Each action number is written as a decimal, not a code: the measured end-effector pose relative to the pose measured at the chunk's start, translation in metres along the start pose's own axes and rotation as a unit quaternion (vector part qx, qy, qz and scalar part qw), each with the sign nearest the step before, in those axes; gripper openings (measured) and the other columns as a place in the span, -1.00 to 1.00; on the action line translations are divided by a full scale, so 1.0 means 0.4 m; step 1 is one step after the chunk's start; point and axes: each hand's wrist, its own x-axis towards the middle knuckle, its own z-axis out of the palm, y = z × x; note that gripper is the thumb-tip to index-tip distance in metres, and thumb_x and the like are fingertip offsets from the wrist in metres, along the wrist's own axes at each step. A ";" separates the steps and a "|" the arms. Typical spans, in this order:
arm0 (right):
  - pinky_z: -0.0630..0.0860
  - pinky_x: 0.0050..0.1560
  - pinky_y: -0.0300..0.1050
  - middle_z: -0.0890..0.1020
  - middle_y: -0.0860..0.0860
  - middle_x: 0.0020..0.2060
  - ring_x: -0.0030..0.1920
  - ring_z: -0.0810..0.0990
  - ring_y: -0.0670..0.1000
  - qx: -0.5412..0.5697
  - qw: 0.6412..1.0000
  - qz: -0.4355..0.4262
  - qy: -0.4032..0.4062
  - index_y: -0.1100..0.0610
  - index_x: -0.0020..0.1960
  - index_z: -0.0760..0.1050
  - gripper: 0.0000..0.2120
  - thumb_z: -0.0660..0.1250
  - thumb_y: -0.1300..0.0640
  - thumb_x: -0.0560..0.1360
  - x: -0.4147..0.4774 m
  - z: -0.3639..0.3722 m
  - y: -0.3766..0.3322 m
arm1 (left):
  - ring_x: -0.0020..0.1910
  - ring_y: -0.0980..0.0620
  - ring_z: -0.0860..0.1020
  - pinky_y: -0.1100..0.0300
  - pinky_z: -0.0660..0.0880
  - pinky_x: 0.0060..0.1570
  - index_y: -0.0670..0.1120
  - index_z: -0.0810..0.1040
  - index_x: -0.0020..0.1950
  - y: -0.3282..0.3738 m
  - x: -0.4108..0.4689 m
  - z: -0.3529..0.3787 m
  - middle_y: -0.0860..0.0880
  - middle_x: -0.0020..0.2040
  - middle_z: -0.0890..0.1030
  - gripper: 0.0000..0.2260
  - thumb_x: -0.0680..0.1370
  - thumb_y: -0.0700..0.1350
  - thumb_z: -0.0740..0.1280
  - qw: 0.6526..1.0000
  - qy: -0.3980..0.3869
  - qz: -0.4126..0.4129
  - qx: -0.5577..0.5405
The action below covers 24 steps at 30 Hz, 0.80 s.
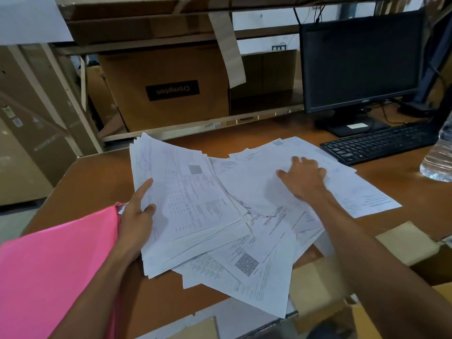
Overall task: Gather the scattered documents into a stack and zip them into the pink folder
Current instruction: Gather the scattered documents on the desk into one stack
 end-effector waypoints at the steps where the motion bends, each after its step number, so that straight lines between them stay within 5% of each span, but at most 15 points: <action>1: 0.10 0.49 0.25 0.26 0.19 0.55 0.55 0.16 0.25 -0.030 0.998 0.038 -0.027 0.10 0.59 0.16 -0.23 0.12 -0.35 0.56 0.006 0.001 0.031 | 0.03 0.30 0.56 0.20 0.47 -0.16 0.25 0.36 0.51 0.001 0.001 -0.001 0.14 0.56 0.31 -0.47 0.67 -0.28 0.20 1.000 0.005 0.003 -0.002; 4: -0.09 0.54 0.25 0.04 0.26 0.61 0.60 -0.03 0.29 -0.061 0.989 0.106 -0.081 0.10 0.65 -0.04 -0.04 0.04 -0.51 0.49 0.003 0.022 0.077 | 0.21 0.04 0.55 -0.05 0.56 0.07 0.27 0.37 0.49 0.003 0.001 0.003 0.12 0.55 0.33 -0.48 0.68 -0.27 0.21 1.000 0.007 -0.003 0.003; 6: -0.09 0.55 0.24 0.07 0.27 0.60 0.61 0.00 0.27 -0.071 0.989 0.102 -0.082 0.12 0.65 -0.07 -0.01 0.03 -0.52 0.48 0.000 0.030 0.069 | 0.30 -0.18 0.52 -0.19 0.54 0.15 0.28 0.37 0.49 0.000 0.002 0.006 0.12 0.55 0.34 -0.48 0.68 -0.26 0.21 1.000 0.007 -0.011 0.015; 10: -0.08 0.54 0.27 0.19 0.17 0.59 0.61 0.06 0.19 -0.046 0.995 0.057 -0.071 0.11 0.65 -0.09 -0.12 0.11 -0.39 0.56 -0.002 0.025 0.045 | -0.02 -0.15 0.57 0.18 0.43 -0.37 0.27 0.36 0.49 -0.013 0.007 0.005 0.09 0.55 0.34 -0.49 0.68 -0.26 0.21 0.999 0.009 -0.012 0.033; 12: -0.04 0.53 0.29 0.19 0.12 0.59 0.61 0.02 0.21 -0.012 0.998 0.004 -0.062 0.01 0.65 -0.12 -0.24 0.15 -0.25 0.62 -0.009 0.026 0.041 | 0.02 -0.10 0.59 0.05 0.58 -0.18 0.30 0.36 0.48 -0.016 0.007 0.004 0.11 0.55 0.33 -0.48 0.67 -0.25 0.21 0.999 0.004 -0.004 0.031; 14: 0.05 0.52 0.32 0.09 0.12 0.62 0.60 0.03 0.29 0.002 0.998 -0.052 -0.045 -0.18 0.63 -0.23 -0.27 0.16 -0.17 0.65 -0.020 0.030 0.031 | 0.30 -0.28 0.50 -0.29 0.48 0.21 0.33 0.37 0.45 -0.014 0.005 0.004 0.14 0.55 0.32 -0.47 0.67 -0.26 0.21 1.000 -0.004 -0.005 0.030; 16: 0.19 0.47 0.30 0.15 0.19 0.59 0.53 0.23 0.34 0.006 0.996 -0.084 -0.004 -0.32 0.56 -0.35 -0.21 0.21 -0.13 0.65 -0.032 0.032 0.017 | 0.37 -0.35 0.43 -0.37 0.39 0.28 0.33 0.37 0.45 -0.011 0.005 0.004 0.14 0.55 0.33 -0.47 0.67 -0.26 0.21 1.000 -0.006 -0.010 0.029; 17: 0.31 0.40 0.26 0.33 0.21 0.50 0.41 0.41 0.30 0.014 0.994 -0.107 0.026 -0.35 0.55 -0.37 -0.17 0.24 -0.08 0.65 -0.038 0.031 0.010 | 0.37 -0.35 0.43 -0.37 0.39 0.28 0.33 0.37 0.45 -0.009 0.005 0.004 0.13 0.55 0.33 -0.47 0.67 -0.25 0.21 1.000 -0.004 -0.011 0.028; 18: 0.44 0.27 0.18 0.51 0.18 0.30 0.22 0.56 0.20 0.028 0.989 -0.136 0.048 -0.35 0.56 -0.34 -0.15 0.27 0.00 0.65 -0.043 0.034 0.004 | 0.37 -0.35 0.43 -0.37 0.40 0.27 0.33 0.37 0.45 -0.008 0.004 0.005 0.13 0.55 0.34 -0.48 0.67 -0.25 0.21 1.000 -0.003 -0.010 0.028; 20: 0.54 0.00 -0.01 0.58 0.07 0.00 -0.07 0.61 0.04 0.066 0.980 -0.177 0.057 -0.31 0.61 -0.12 -0.21 0.27 0.17 0.65 -0.054 0.035 -0.004 | 0.37 -0.34 0.43 -0.37 0.40 0.27 0.33 0.37 0.44 -0.006 0.001 0.005 0.13 0.55 0.34 -0.47 0.67 -0.25 0.22 1.000 -0.002 -0.007 0.027; 22: 0.59 0.02 0.03 0.58 0.11 0.05 0.01 0.63 0.12 0.075 0.981 -0.168 0.067 -0.16 0.59 0.20 -0.37 0.21 0.31 0.63 -0.047 0.022 -0.007 | 0.38 -0.35 0.43 -0.38 0.40 0.27 0.32 0.37 0.45 -0.006 0.001 0.005 0.13 0.55 0.34 -0.47 0.67 -0.26 0.22 1.000 -0.003 -0.005 0.026; 24: 0.58 0.05 0.09 0.61 0.21 0.10 0.07 0.62 0.23 0.108 0.964 -0.166 0.180 0.04 0.53 0.37 -0.44 0.17 0.39 0.59 -0.042 -0.004 -0.002 | 0.38 -0.37 0.42 -0.36 0.41 0.27 0.28 0.37 0.47 -0.005 0.000 0.006 0.12 0.55 0.34 -0.48 0.67 -0.27 0.21 1.000 -0.004 -0.008 0.022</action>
